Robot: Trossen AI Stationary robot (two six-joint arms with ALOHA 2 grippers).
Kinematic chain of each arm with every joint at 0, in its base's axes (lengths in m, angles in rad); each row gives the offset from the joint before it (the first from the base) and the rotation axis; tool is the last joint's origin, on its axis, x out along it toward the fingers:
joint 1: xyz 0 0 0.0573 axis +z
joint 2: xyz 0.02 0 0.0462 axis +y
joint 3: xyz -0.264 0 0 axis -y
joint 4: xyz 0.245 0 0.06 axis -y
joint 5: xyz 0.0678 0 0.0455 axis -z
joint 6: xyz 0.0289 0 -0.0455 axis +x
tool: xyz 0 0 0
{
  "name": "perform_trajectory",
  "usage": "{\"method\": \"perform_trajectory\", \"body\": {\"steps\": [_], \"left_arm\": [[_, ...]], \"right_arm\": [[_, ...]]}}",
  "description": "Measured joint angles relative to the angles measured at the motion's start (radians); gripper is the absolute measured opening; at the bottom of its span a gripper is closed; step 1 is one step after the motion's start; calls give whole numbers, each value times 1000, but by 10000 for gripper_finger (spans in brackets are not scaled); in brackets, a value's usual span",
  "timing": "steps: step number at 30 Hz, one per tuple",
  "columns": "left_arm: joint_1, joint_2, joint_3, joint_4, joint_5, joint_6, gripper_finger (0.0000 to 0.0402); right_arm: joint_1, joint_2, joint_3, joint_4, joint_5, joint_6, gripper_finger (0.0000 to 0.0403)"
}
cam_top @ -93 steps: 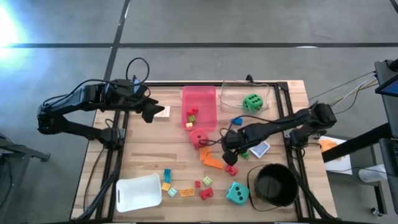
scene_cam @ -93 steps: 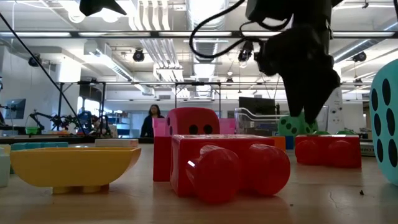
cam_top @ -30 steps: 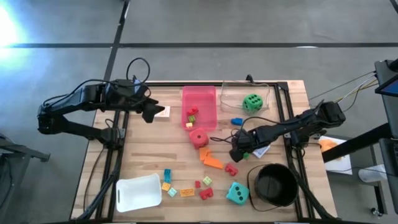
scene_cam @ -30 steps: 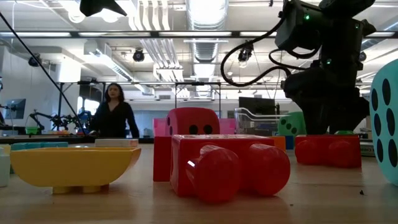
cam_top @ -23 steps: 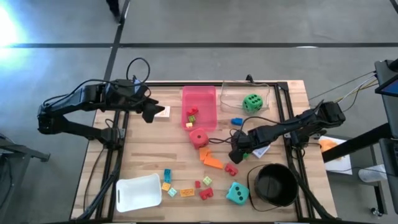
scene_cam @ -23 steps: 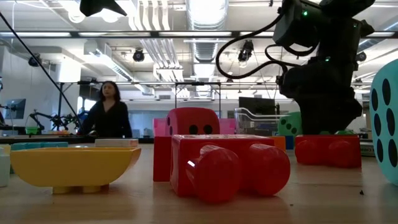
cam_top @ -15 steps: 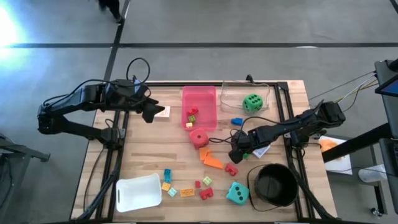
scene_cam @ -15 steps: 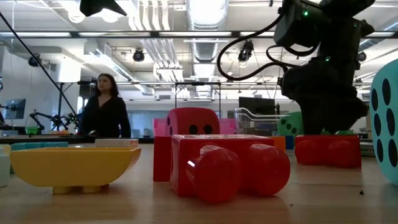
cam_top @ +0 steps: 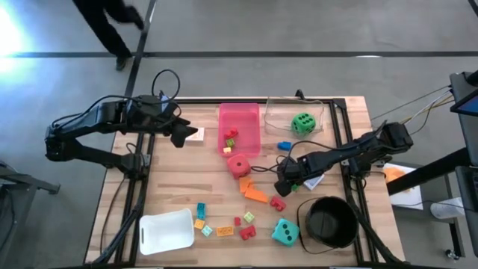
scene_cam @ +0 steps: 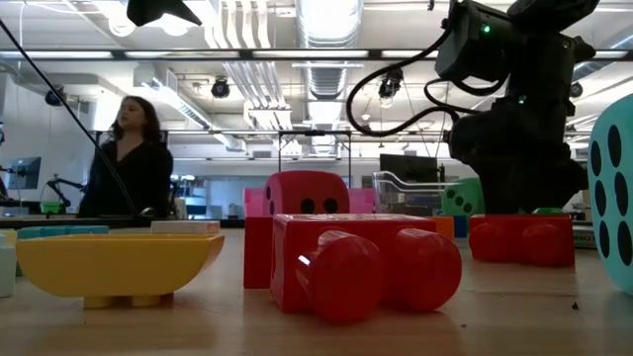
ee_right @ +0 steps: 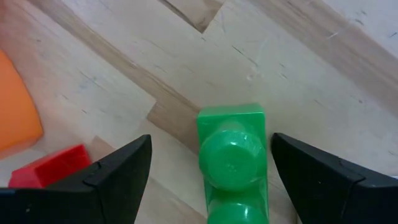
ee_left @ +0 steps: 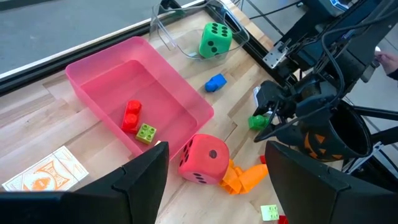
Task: Pick & Place Toys
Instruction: Put the green game piece into the red bin
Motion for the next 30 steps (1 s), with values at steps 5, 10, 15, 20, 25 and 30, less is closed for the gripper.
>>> {"method": "perform_trajectory", "body": {"steps": [5,10,15,20,25,30], "left_arm": [[0,0,0,0,0,0,271],[0,0,0,0,0,0,271],[0,0,0,0,0,0,271],[0,0,0,0,0,0,271],[0,0,0,0,0,0,271],[0,0,0,0,0,0,271]], "right_arm": [[0,8,0,12,0,-1,324],[-2,8,2,28,-17,3,267],[-2,11,1,56,-22,15,146],[-2,10,1,60,-24,14,122],[-1,11,8,63,-31,3,122],[0,11,22,61,-34,-1,122]]}}
